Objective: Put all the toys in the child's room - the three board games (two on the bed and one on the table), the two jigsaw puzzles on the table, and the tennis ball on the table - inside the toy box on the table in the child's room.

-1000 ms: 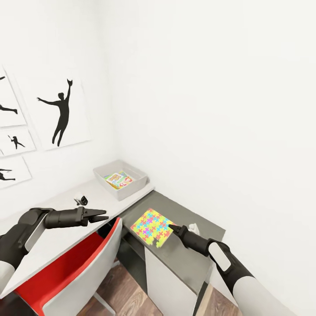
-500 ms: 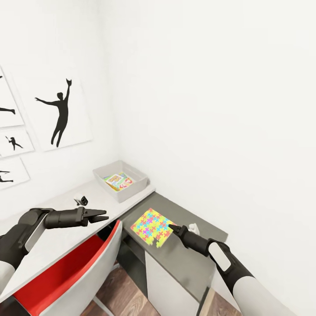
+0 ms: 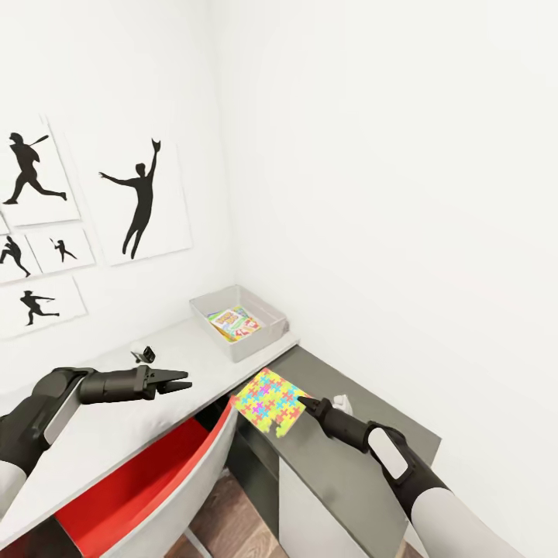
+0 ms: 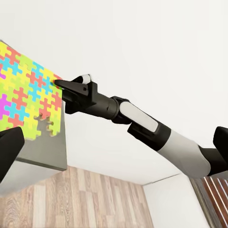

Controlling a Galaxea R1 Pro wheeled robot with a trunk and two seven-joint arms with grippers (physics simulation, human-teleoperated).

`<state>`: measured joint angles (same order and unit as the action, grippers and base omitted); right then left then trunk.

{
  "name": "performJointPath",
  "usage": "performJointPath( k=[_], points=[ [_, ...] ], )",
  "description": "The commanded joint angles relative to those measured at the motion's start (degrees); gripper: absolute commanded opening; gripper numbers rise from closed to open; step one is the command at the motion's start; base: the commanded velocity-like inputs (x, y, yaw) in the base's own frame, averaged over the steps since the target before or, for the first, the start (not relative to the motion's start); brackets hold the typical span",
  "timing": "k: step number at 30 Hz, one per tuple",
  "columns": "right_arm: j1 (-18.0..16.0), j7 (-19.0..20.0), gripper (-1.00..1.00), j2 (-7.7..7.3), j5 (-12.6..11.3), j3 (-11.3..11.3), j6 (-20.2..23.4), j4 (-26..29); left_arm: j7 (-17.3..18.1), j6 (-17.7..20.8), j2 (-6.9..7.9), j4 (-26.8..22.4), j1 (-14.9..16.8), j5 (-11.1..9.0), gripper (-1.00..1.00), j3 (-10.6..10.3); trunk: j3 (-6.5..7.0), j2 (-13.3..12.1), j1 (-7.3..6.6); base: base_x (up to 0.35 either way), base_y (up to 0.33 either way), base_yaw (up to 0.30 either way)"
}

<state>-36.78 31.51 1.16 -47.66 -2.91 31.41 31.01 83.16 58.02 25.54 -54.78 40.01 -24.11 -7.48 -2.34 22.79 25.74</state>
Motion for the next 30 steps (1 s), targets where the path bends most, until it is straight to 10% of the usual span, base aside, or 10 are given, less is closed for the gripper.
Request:
performJointPath(
  k=[1,30],
  points=[
    [0.0,0.0,-1.00,-0.01,-0.3,-0.1,0.3,0.0,0.2,0.6,0.05,0.0,0.1,-0.2,1.00,-0.2,-0.14,0.1,0.04,0.013,0.010,0.048],
    [0.0,0.0,-1.00,-0.10,-0.3,0.0,0.2,0.0,0.2,0.6,0.04,0.0,0.1,-0.2,1.00,-0.2,-0.14,0.1,0.04,0.051,0.032,0.018]
  ],
)
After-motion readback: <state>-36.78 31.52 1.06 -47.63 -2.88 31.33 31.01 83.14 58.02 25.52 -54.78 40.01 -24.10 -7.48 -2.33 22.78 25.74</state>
